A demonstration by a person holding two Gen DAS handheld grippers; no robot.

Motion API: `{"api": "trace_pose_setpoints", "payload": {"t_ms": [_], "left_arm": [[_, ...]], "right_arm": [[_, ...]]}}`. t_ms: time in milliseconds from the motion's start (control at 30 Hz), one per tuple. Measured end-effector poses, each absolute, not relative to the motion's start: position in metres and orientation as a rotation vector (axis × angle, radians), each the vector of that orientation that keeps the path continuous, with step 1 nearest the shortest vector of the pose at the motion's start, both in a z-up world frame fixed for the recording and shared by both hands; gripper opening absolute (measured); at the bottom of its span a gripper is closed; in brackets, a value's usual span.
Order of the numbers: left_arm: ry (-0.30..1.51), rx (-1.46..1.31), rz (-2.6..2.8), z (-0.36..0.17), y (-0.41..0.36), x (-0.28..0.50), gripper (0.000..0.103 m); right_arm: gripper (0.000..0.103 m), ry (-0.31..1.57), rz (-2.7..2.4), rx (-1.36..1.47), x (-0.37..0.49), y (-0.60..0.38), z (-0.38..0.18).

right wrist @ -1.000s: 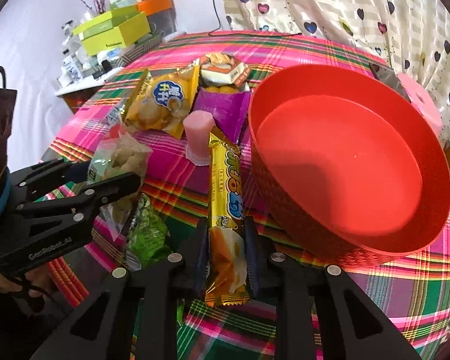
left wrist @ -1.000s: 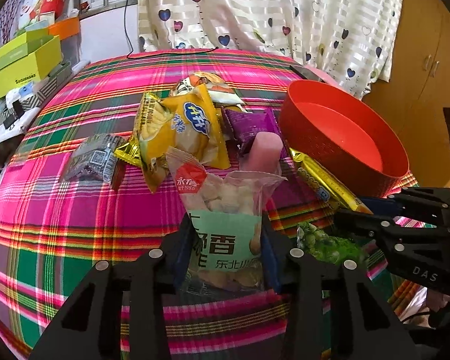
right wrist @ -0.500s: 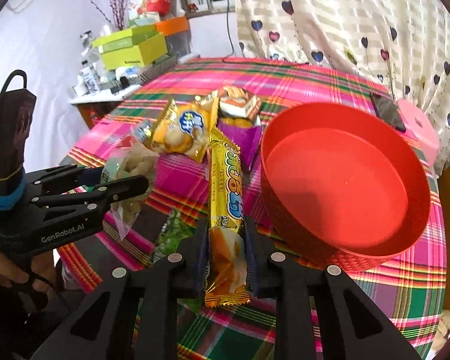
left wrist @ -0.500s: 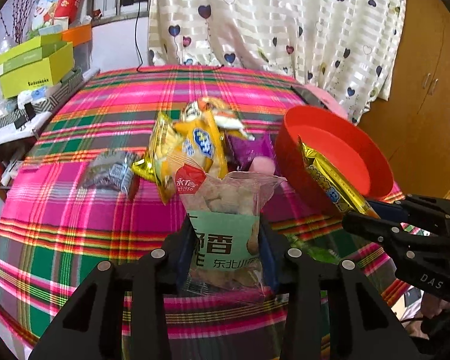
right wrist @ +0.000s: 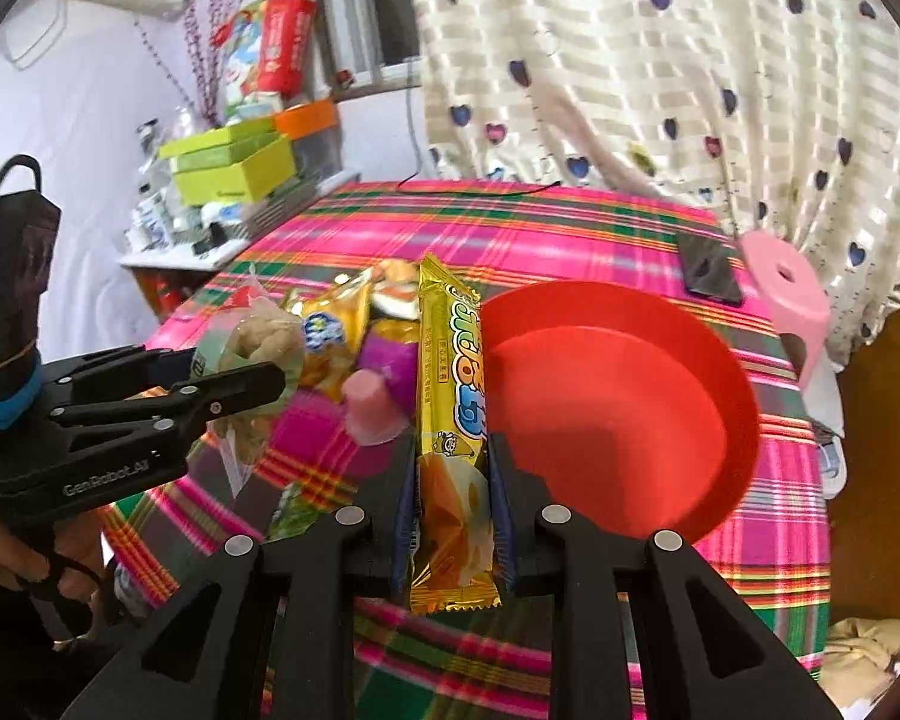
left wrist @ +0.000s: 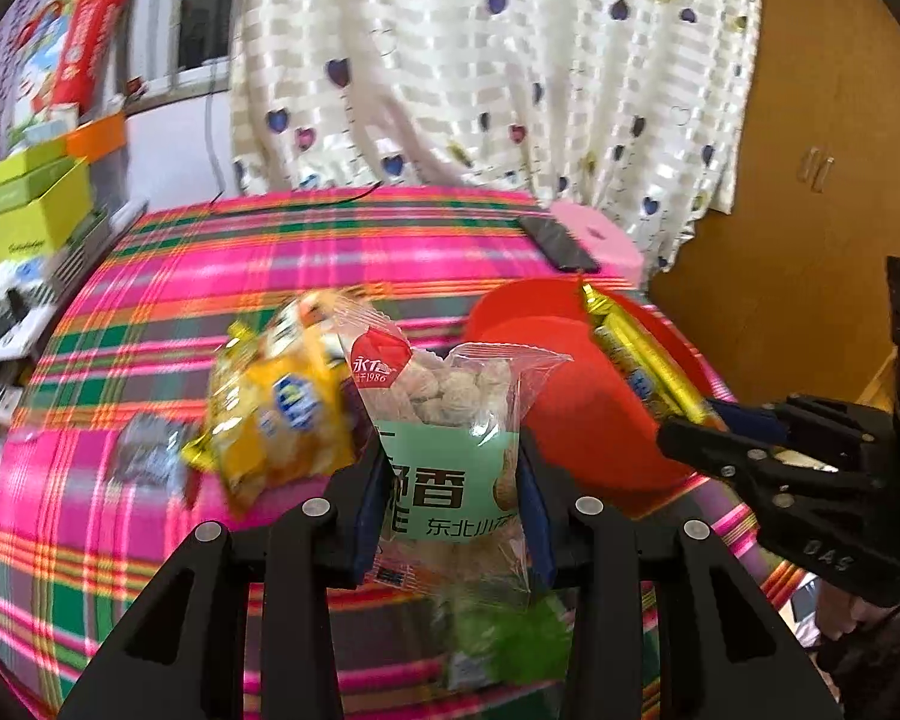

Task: Organize snacks
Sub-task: 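Lift the peanut bag and wafer stick and carry both over the red basket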

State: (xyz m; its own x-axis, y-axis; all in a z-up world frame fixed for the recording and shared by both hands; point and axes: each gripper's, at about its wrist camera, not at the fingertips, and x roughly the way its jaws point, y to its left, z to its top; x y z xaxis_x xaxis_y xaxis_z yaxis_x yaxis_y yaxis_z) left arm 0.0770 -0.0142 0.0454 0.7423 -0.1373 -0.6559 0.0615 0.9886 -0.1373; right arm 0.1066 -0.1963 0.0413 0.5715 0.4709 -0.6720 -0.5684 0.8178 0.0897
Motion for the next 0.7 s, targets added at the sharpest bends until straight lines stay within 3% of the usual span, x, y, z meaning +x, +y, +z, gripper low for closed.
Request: {"api": "trace_pose_setpoints", "payload": {"t_ms": [700], "left_arm": [[0.835, -0.085, -0.261, 0.029, -0.086, 0.161, 0.041]], "right_arm": [[0.021, 0.836, 0.487, -0.089, 0.173, -0.244, 0.011]]}}
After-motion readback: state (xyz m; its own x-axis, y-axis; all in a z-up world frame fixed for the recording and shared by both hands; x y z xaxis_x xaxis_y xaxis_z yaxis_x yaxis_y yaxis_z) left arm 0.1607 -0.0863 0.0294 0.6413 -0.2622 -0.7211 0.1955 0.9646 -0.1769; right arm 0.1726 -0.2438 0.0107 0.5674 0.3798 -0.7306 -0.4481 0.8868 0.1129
